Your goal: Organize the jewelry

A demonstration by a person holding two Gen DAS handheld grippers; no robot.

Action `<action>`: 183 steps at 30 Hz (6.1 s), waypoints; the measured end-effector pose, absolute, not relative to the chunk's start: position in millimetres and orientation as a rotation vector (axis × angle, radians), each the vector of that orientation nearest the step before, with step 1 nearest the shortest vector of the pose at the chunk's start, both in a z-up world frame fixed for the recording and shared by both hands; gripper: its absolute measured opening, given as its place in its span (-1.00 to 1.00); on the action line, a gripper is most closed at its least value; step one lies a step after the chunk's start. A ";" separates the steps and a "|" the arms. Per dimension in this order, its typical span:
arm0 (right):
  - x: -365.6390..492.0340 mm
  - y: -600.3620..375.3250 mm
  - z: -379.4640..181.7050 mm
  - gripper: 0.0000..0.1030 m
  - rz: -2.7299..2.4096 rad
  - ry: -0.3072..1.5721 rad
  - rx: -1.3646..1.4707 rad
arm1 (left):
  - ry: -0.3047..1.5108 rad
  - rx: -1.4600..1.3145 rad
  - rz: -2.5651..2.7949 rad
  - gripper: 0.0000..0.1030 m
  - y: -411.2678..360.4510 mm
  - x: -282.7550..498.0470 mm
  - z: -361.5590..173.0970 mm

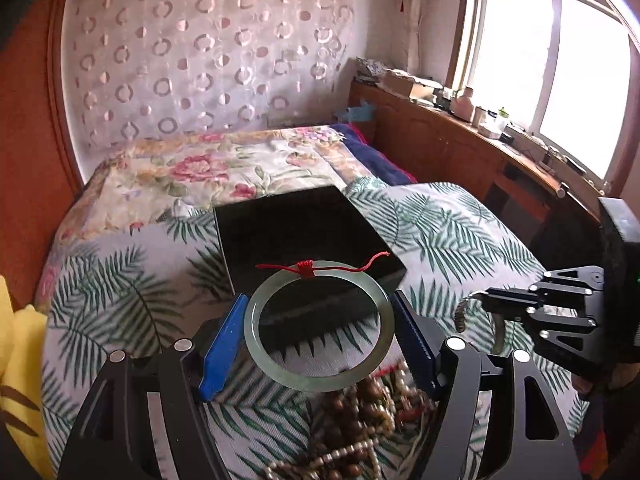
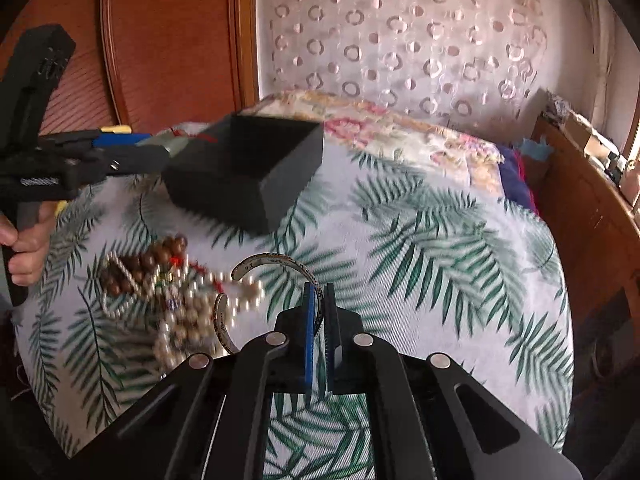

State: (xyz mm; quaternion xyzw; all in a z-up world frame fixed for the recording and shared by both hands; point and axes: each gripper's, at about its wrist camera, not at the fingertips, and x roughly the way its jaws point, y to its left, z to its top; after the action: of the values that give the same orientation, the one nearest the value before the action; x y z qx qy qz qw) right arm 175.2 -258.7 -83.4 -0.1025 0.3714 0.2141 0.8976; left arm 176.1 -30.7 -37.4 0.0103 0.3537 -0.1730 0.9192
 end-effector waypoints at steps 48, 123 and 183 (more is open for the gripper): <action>274.2 -147.0 -80.0 -0.90 0.487 0.736 -0.398 | 0.631 0.020 -0.152 0.85 35.3 150.5 -53.0; 106.5 -305.8 28.6 -0.84 0.486 0.457 -0.118 | 0.730 0.028 -0.345 0.85 -18.0 51.9 -76.5; 117.6 -283.7 -99.4 -0.84 0.516 0.737 -0.064 | 0.823 0.163 -0.564 -0.33 -85.2 69.5 -90.0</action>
State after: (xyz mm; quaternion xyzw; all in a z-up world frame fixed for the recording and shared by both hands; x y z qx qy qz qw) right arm 117.6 -283.7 -99.4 -0.0308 0.3559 0.2495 0.9001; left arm 69.5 -85.2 -90.0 0.0782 0.3944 -0.2703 0.8748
